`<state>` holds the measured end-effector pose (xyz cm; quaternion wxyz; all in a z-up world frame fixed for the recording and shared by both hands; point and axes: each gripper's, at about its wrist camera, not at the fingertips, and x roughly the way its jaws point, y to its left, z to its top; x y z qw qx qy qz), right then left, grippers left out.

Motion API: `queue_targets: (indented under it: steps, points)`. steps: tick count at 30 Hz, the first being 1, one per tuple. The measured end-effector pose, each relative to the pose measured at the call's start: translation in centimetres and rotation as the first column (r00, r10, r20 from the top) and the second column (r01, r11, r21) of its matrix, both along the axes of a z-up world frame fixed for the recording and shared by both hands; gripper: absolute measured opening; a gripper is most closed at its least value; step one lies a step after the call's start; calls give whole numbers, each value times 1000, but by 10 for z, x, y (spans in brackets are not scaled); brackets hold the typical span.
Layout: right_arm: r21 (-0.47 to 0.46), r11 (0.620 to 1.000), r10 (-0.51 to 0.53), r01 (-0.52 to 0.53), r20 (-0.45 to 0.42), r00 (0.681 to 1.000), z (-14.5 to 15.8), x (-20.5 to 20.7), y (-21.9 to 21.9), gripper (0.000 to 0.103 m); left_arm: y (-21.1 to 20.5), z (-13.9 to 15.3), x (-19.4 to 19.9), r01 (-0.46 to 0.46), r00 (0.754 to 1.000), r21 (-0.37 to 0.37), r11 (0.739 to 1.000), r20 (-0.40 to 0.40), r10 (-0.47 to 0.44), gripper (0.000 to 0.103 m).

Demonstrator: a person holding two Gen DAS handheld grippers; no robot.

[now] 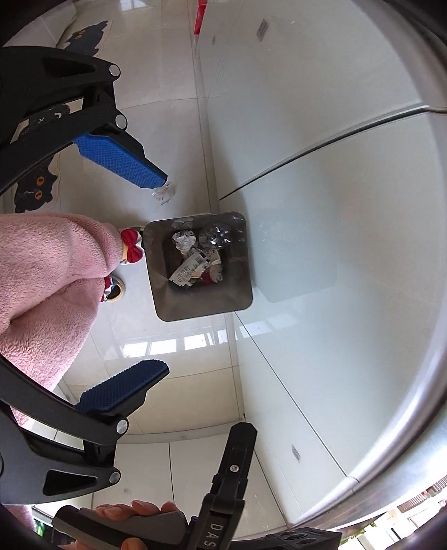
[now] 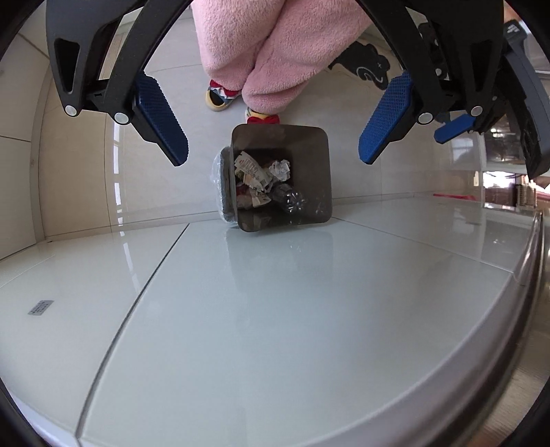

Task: Collect trash
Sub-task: 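Raise both open grippers back over the counter toward the yellow nets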

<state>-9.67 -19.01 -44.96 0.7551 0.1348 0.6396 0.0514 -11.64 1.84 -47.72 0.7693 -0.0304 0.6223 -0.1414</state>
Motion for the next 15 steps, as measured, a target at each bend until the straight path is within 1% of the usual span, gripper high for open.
queue_targets:
  steps: [3,8,12,15]
  points:
    - [-9,1000,-2,2,71,997,41,-8,-15,100,0,43,-2,-3,998,0,1000,67,3,95]
    - [-41,999,-2,11,211,978,111,-11,-35,100,6,108,7,-53,986,-20,998,156,56,95]
    - [-59,998,-10,30,307,952,153,2,-44,100,12,147,22,-68,974,-41,997,214,75,95]
    - [-70,997,-10,40,390,921,181,17,-49,100,14,173,39,-80,960,-43,996,267,89,95]
